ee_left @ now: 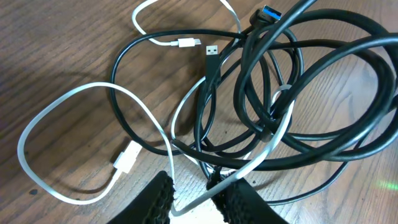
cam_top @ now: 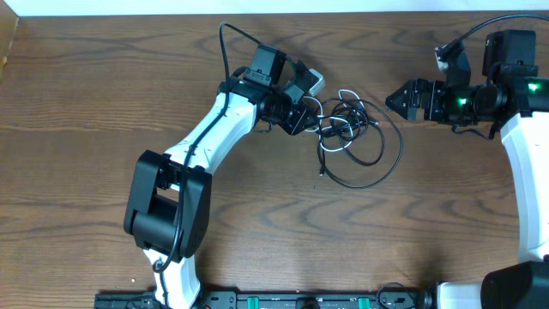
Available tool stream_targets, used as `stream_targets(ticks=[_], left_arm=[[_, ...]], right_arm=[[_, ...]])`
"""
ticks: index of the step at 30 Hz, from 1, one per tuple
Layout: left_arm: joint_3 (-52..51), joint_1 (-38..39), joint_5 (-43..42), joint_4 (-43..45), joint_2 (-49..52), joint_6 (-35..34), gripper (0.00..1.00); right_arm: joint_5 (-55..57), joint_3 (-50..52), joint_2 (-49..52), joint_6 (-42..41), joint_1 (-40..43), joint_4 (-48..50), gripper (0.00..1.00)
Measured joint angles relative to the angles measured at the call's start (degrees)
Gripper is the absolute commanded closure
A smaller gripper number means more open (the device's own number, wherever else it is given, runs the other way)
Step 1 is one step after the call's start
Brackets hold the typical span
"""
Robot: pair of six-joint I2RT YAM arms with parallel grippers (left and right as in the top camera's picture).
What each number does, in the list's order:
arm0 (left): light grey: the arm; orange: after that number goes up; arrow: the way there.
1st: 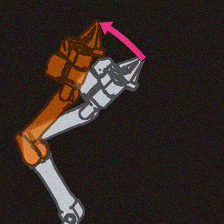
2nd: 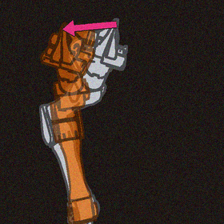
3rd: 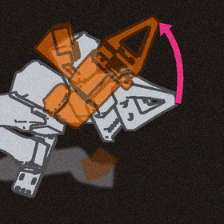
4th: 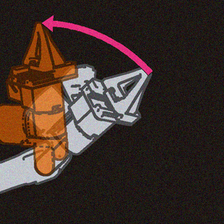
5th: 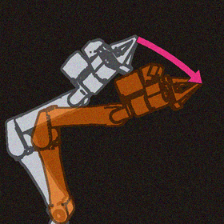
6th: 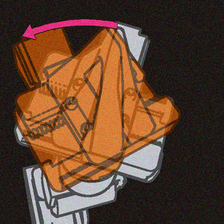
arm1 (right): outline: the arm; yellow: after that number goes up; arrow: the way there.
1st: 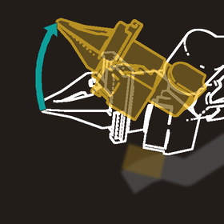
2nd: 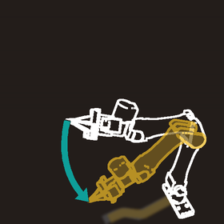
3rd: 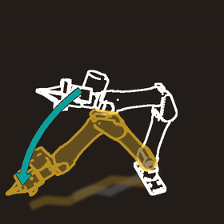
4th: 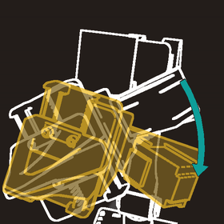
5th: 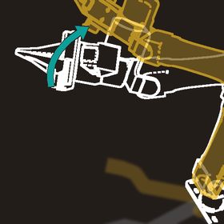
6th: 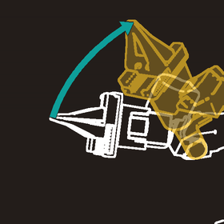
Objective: Untangle cables
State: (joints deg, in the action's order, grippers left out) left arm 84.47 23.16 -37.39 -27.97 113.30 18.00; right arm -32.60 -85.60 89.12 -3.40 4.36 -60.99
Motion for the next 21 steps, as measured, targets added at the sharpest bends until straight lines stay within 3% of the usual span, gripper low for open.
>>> stream_targets(ticks=[5, 8, 15, 21], left_arm=[[0.0, 0.7, 0.0, 0.2, 1.6, 0.0, 0.69], [0.0, 1.0, 0.0, 0.5, 2.4, 0.0, 0.92], [0.0, 0.8, 0.0, 3.2, 2.4, -0.4, 0.92], [0.0, -1.0, 2.2, 3.3, 1.3, -6.7, 0.93]], right_arm=[[0.0, 0.0, 0.0, 0.0, 0.0, 0.0, 0.01], [0.0, 0.0, 0.0, 0.0, 0.0, -0.1, 0.01], [0.0, 0.0, 0.0, 0.0, 0.0, -0.1, 0.01], [0.0, 0.0, 0.0, 0.0, 0.0, -0.1, 0.01]])
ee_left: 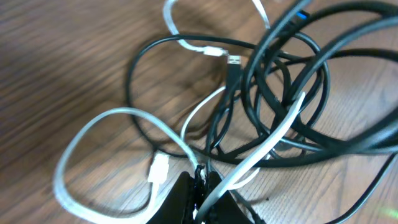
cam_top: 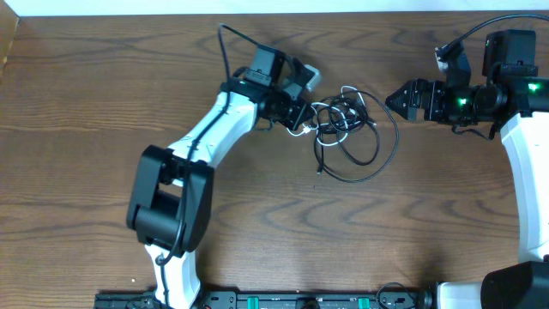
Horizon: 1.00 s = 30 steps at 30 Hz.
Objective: Untangle cables
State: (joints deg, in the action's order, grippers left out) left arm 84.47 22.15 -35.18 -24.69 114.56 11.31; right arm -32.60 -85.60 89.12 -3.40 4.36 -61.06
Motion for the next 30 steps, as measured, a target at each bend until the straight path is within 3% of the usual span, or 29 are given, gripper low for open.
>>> stream_targets(ticks=[14, 24, 30], left_arm=[[1.6, 2.8, 1.4, 0.7, -24.6, -5.5, 0.92], [1.6, 3.2, 1.5, 4.6, -30.7, -10.8, 0.92], [1.6, 3.2, 3.1, -0.5, -30.3, -11.6, 0.91]], right_arm=[[-0.2, 0.0, 0.0, -0.5, -4.2, 3.1, 0.01], [-0.3, 0.0, 0.0, -1.7, -9.1, 6.3, 0.02], [-0.2, 0.0, 0.0, -3.3, -9.2, 8.0, 0.12]])
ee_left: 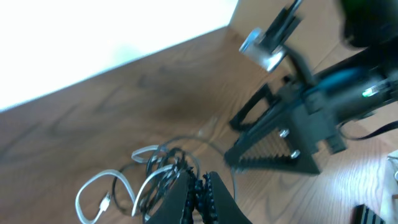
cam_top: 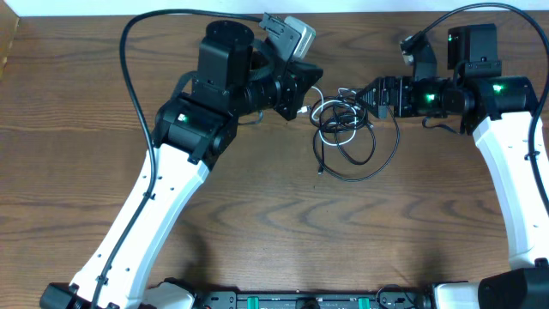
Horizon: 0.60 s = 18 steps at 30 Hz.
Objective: Untangle cables
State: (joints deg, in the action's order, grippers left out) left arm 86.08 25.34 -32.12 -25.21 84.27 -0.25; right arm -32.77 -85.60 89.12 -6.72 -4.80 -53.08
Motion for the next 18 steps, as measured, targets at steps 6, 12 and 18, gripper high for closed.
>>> stream_targets(ticks=[6, 12, 18], left_arm=[[0.0, 0.0, 7.2, -4.2, 2.7, -3.7, 0.88], [0.0, 0.0, 11.0, -6.2, 6.1, -7.3, 0.88], [0.0, -0.1, 16.0, -7.0, 8.2, -13.3, 0.88]], right_arm=[[0.3, 0.0, 0.1, -3.6, -1.1, 1.9, 0.3], [1.6, 0.0, 3.3, -5.4, -5.4, 3.0, 0.55], [3.1, 0.0, 8.8, -9.1, -8.3, 7.7, 0.81]])
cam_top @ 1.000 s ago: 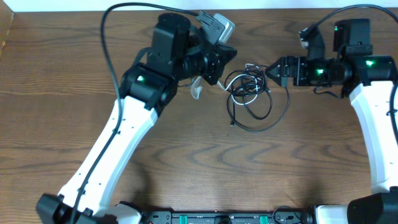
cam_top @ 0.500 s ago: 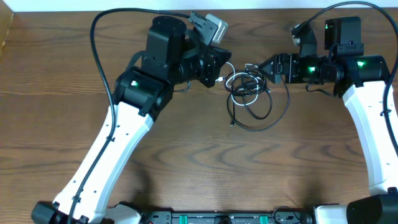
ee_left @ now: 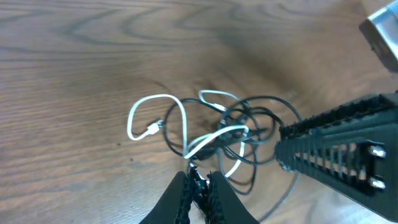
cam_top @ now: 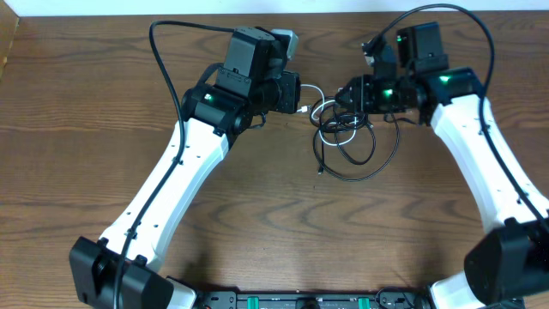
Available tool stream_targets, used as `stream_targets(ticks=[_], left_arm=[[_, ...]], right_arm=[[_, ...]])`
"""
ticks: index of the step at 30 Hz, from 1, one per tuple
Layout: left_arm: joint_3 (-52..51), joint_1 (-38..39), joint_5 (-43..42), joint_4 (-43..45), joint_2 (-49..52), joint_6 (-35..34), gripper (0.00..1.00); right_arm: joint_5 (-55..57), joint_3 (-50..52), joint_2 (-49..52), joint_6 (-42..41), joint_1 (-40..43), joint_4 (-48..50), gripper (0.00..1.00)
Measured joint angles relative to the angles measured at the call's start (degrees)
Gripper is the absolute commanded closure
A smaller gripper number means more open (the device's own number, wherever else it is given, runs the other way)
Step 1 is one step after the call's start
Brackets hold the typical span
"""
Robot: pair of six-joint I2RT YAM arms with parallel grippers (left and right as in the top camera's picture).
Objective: Untangle cables
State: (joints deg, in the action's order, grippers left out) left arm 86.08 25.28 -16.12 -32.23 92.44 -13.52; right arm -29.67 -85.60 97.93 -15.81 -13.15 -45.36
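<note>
A tangle of black cable [cam_top: 376,148] and thin white cable [ee_left: 155,97] lies on the wooden table [cam_top: 257,215] at the far middle. My left gripper [ee_left: 198,180] is shut on a strand of the white cable at the tangle's left side, also seen overhead [cam_top: 302,105]. The strand runs from the jaws down into the knot. My right gripper [cam_top: 340,94] stands at the tangle's right edge, pointing left. Its toothed fingers [ee_left: 336,124] are apart, with black loops just in front of the tips. A black plug end [cam_top: 320,172] trails toward the front.
Both arms' own black leads arch over the far edge of the table [cam_top: 171,34]. The white wall strip [cam_top: 86,7] runs along the back. Bare wood lies in front of the tangle and to both sides.
My right gripper has moved left, from just right of the tangle to its right edge. The left gripper still holds the white strand, and its camera now looks down at the table.
At first my left gripper was low at the tangle's left, open around a white strand, with the right gripper far to the right. Then the left was shut on the strand. Later it was higher with the strand, and the right gripper had come close, now reaching the tangle.
</note>
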Motion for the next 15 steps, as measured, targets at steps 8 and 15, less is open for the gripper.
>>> stream_targets(ticks=[8, 15], left_arm=[[0.0, 0.0, 4.0, -0.2, 0.0, -3.5, 0.87], [0.0, 0.0, 4.5, -0.3, 0.0, -3.9, 0.86]], right_arm=[[3.0, 0.0, 6.4, -5.0, -1.6, -2.3, 0.99], [13.1, 0.2, 7.9, -6.7, -1.6, -7.6, 0.99]])
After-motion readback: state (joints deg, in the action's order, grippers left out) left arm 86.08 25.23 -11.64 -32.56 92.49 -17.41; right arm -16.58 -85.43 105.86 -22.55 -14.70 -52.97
